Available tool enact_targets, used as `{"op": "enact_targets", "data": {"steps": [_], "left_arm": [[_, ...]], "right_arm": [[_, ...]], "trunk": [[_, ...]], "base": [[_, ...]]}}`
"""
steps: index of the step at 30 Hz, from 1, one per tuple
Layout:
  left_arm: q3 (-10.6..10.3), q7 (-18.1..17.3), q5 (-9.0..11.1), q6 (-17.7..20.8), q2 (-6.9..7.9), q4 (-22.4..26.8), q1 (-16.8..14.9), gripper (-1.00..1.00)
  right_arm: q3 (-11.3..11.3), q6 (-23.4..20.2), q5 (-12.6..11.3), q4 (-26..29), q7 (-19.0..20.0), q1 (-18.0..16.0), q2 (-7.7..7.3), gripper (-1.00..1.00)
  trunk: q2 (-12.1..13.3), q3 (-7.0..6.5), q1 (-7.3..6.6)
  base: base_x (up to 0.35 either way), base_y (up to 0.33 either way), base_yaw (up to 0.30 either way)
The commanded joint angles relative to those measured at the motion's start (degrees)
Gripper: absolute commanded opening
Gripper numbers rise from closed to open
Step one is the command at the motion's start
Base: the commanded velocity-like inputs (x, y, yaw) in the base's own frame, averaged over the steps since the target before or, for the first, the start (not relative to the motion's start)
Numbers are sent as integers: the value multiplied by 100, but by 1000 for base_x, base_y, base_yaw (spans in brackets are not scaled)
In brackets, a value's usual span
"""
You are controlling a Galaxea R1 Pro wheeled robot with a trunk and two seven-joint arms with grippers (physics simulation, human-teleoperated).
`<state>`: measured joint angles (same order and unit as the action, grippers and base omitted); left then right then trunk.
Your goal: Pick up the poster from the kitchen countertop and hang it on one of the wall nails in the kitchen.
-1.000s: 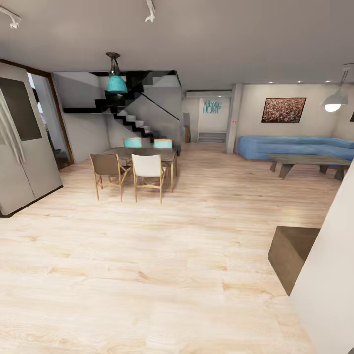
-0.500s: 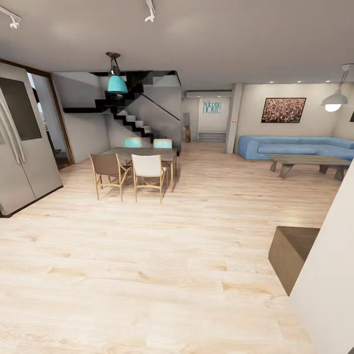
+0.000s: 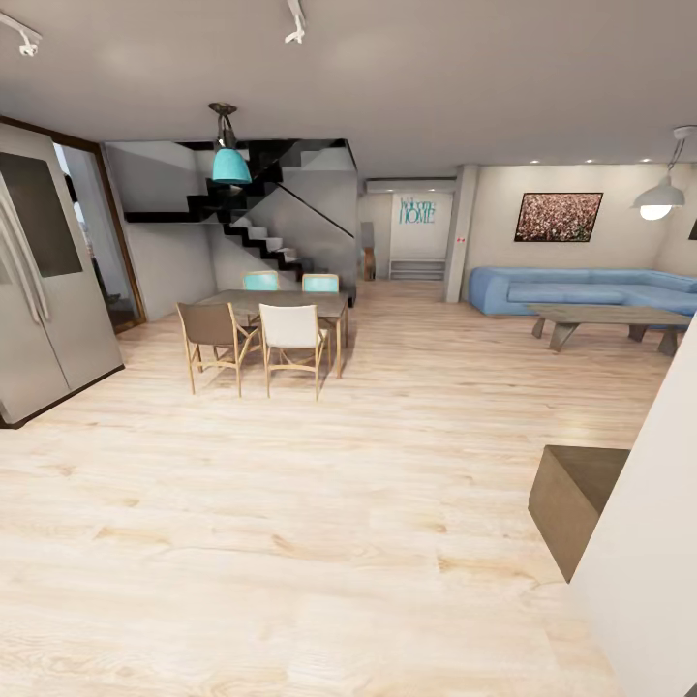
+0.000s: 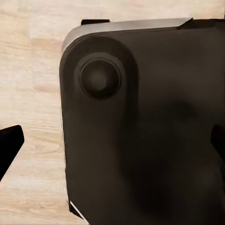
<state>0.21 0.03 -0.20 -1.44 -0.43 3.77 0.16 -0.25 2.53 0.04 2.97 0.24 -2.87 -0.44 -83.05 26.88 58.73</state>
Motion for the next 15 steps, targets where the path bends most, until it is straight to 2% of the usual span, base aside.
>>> {"op": "enact_targets", "data": {"steps": [1,2,6,13,15], "left_arm": [[2,2,-3,-12,9,40,2,100],[3,2,-4,-14,15,1862,2,100],[10,9,-5,-22,40,2280,2,100],[37,14,-6,-56,50,2425,2,100],[44,15,-6,-140,52,2425,2,100]], "right_arm": [[0,53,1,28,3,-36,-17,100],[1,550,2,1972,2,-284,-30,100],[6,581,15,2390,-4,-300,-64,100],[23,597,38,2546,-6,-290,-84,100],[24,602,39,2554,-7,-287,-86,100]], "trunk": [[-3,5,0],[-3,5,0],[-3,5,0],[-3,5,0],[-3,5,0]], "base": [[0,0,0],[0,0,0],[0,0,0],[0,0,6],[0,0,142]]}}
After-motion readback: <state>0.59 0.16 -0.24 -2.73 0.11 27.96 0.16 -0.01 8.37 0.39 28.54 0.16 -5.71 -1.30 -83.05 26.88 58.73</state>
